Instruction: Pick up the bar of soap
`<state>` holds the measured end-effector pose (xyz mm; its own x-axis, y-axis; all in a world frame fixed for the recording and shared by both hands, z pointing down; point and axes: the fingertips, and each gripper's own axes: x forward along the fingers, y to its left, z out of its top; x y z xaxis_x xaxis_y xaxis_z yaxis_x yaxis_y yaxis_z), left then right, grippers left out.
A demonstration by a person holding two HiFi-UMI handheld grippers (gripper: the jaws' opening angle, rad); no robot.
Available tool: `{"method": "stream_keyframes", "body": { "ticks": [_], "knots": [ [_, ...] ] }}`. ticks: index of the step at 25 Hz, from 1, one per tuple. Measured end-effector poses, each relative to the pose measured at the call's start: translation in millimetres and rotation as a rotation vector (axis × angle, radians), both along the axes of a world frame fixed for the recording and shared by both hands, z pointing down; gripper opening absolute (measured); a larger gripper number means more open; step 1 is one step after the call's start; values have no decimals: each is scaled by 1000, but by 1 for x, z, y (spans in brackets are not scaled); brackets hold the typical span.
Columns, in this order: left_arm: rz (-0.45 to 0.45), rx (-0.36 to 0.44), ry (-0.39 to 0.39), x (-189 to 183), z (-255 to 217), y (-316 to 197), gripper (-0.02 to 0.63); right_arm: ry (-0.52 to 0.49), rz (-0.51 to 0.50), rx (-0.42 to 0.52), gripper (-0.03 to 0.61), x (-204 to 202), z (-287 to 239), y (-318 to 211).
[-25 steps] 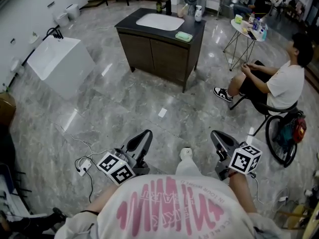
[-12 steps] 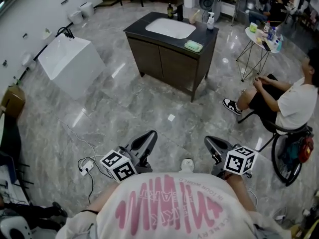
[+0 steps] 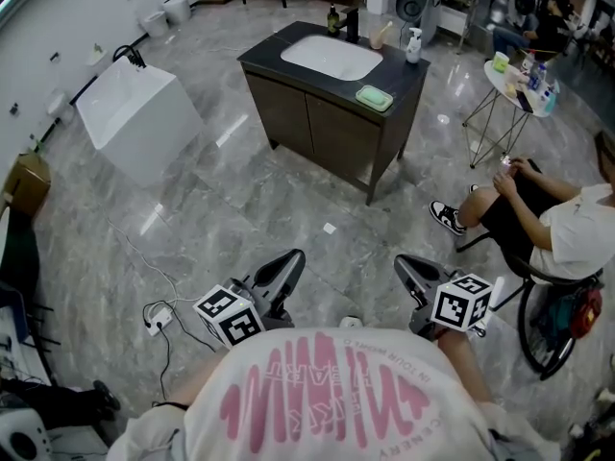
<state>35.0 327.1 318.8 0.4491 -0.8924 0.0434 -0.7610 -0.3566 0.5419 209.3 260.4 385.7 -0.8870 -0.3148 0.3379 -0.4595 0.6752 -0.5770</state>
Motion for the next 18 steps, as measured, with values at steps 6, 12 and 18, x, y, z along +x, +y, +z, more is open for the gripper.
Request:
{"method": "stream_keyframes", "body": {
  "ticks": [6,12,18],
  "knots": [
    [-20,4,-3,8,2,-34,9,5,-18,3,11,6,8,-30],
    [-28,5,-8,17,8,-54,9,10,-14,-6,11,19,19,-51],
    [-22,-24,-9,18,26,-58,9,13,-11,-48,11,18,35,-57]
  ]
}}
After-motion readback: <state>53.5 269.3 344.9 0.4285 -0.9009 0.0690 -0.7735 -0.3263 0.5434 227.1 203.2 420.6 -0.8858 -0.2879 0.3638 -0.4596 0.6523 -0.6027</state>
